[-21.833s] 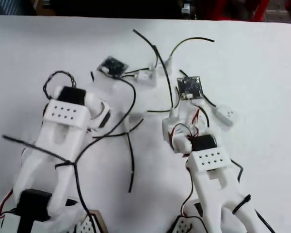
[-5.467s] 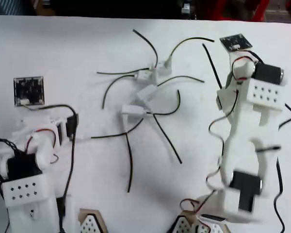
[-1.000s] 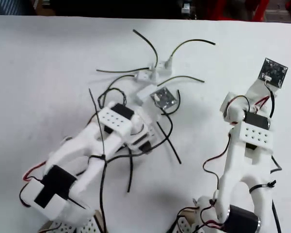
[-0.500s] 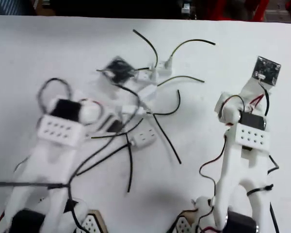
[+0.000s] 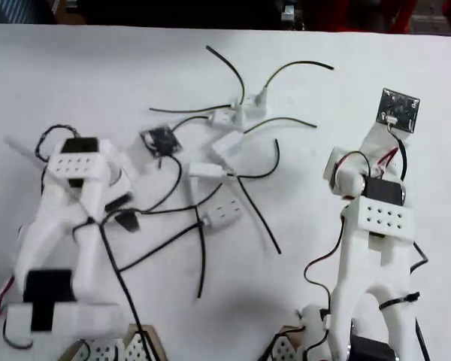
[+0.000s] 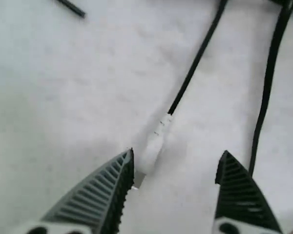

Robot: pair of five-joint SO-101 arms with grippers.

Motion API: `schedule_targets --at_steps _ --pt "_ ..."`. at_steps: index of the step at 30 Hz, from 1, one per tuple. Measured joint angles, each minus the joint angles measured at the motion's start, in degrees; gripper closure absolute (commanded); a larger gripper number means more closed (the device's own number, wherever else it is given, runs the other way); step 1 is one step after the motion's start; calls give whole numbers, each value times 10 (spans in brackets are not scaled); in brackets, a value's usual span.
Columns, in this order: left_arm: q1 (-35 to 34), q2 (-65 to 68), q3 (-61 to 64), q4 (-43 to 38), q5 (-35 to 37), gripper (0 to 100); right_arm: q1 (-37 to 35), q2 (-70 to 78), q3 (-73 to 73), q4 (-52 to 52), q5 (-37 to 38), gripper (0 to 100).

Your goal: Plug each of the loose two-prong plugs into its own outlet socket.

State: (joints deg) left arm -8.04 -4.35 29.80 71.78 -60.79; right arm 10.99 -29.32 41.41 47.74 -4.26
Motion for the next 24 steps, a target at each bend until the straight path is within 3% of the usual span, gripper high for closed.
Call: schedule_targets --at_steps 4,10,18,24 --pt "0 84 -25 -29 -40 763 0 0 0 0 0 908" --pt "0 166 -53 -40 -46 976 1 0 0 0 0 908" --pt "-11 156 -52 -33 -38 978 1 0 0 0 0 908" --pt "-34 34 -52 13 7 978 1 0 0 0 0 908"
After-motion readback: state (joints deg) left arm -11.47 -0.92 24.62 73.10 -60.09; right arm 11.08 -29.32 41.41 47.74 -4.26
